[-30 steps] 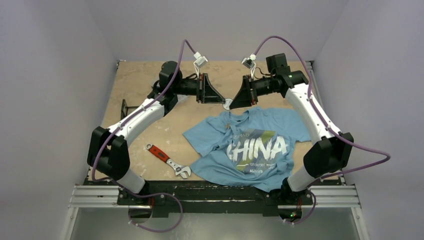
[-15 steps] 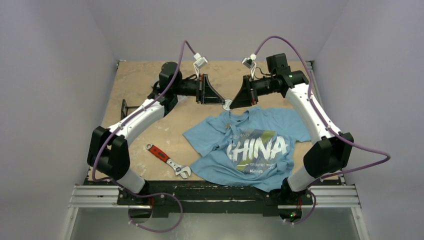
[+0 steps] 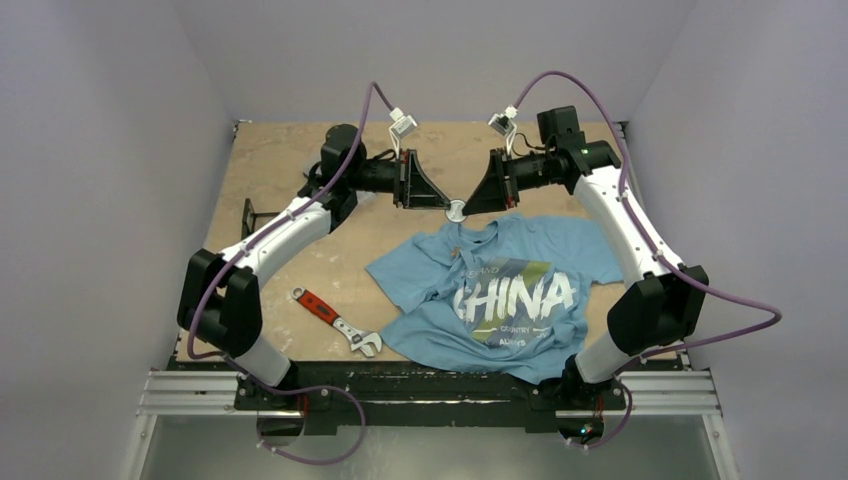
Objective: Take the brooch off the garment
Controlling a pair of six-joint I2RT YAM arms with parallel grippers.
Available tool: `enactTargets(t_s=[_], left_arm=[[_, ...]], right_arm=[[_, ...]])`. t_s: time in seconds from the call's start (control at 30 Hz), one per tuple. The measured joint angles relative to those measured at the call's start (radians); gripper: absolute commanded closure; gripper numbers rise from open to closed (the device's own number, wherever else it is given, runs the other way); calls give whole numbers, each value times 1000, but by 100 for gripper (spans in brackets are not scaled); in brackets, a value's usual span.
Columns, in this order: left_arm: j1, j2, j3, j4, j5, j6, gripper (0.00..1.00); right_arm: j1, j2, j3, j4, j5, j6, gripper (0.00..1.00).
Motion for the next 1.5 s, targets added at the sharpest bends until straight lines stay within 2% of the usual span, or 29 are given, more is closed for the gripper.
enactTargets(t_s=[0.13,0.17,0.23,0.27,0.33,0.4,0.47,0.53,0.8,1.5], left_arm=[[0,6,0,12,0,-21,100],[0,8,0,14,0,-24,100],[0,10,0,21,3,-33,100],[0,10,0,24,3,-34,95],[-1,10,0,27,5,-34,77],[-1,10,0,25,2,-23,65],[0,10,2,0,-5,3,58],[0,10,9,-52,-23,46,56],[-26,1,73,-232,-82,194,55],[-71,-11,106,-360,-130,266,59]], right_arm=[[0,0,0,-7,0,-7,93],[0,0,0,-12,0,-11,99],[0,0,0,-18,0,-18,100],[0,0,0,-20,0,-19,100],[0,0,0,-21,-1,-21,100],[0,0,0,-21,-4,-18,100],[0,0,0,-17,-5,-11,100],[0,0,0,-13,-5,1,100],[0,0,-23,-10,5,32,100],[0,0,-24,-7,31,60,100]])
